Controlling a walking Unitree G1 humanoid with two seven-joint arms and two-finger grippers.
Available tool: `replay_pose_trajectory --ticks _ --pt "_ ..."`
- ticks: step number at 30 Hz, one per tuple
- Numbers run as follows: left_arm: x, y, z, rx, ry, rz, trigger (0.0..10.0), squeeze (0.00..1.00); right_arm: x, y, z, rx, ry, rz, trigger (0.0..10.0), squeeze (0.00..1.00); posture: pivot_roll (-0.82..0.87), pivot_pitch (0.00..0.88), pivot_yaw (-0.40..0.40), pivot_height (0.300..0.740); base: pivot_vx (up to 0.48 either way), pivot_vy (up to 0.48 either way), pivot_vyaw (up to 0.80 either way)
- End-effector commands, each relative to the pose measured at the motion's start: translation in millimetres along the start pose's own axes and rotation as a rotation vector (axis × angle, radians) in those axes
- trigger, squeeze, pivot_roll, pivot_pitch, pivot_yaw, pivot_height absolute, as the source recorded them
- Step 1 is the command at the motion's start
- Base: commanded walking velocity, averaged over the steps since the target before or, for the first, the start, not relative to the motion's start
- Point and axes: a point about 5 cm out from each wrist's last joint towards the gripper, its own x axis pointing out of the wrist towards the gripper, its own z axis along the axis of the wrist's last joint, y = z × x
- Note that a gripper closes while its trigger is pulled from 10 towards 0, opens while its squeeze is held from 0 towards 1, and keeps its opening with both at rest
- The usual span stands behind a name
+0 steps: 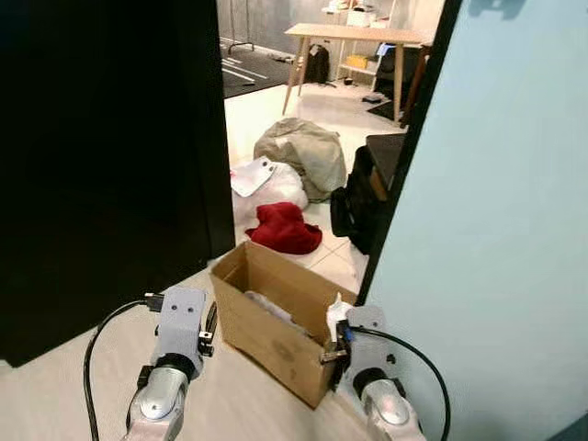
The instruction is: Clean up the room
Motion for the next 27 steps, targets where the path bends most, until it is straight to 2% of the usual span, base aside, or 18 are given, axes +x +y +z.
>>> replay_pose_trajectory --ticks 1,12,27 --pt "-2.3 2.2 -3.9 0.007 0.024 0.010 10.0 0.00 -0.8 1.3 -3.9 -0.005 0.024 0.010 10.0 0.00 0.03 0.075 -0.010 0.740 0.000 0.000 0.00" --pt "-3.7 1.6 -3.2 -0.008 0.015 0.012 10.0 0.00 -1.0 2.0 -3.9 0.000 0.027 0.025 10.0 0.00 0.03 0.080 -0.012 0.740 0.000 0.000 0.00" --pt "-4.9 2.7 -2.3 -0.019 0.011 0.019 10.0 0.00 -1.8 2.9 -4.6 -0.010 0.031 0.038 10.0 0.00 0.03 0.084 -0.015 0.740 0.267 0.000 0.00"
